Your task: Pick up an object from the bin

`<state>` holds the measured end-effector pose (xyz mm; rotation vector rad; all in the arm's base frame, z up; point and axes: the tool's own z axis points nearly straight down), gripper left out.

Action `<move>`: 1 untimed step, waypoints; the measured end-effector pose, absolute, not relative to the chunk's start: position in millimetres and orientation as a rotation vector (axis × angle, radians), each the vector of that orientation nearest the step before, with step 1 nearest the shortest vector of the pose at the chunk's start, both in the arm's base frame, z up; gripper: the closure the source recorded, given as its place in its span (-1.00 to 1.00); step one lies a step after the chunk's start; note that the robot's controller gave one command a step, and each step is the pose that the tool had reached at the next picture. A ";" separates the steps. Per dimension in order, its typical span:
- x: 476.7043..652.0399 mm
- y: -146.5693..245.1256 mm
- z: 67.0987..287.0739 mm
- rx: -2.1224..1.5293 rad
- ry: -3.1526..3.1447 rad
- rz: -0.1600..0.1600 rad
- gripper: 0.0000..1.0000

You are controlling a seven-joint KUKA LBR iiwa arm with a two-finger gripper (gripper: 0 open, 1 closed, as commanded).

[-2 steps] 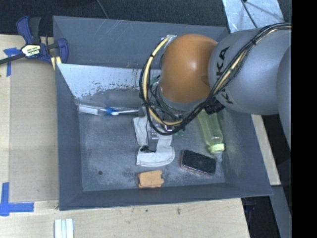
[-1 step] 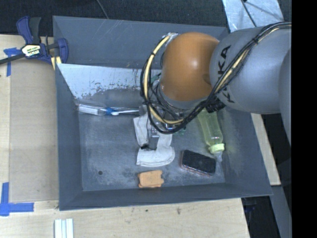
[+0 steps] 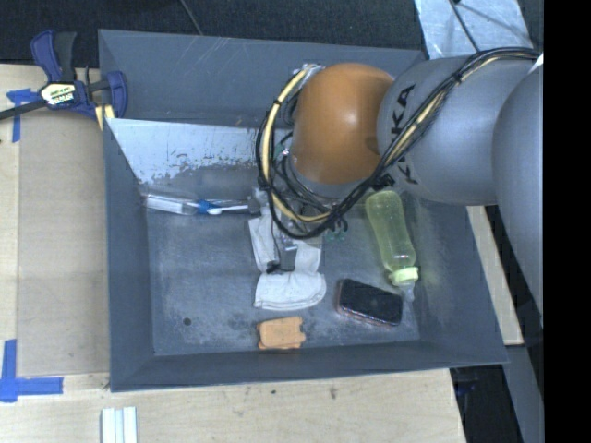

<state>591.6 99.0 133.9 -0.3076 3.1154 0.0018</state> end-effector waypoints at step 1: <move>609.8 99.6 87.6 -1.020 2.966 -0.001 -1.00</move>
Offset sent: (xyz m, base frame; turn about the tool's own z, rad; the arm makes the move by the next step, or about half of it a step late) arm 0.0357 -0.0178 -0.0639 -0.3105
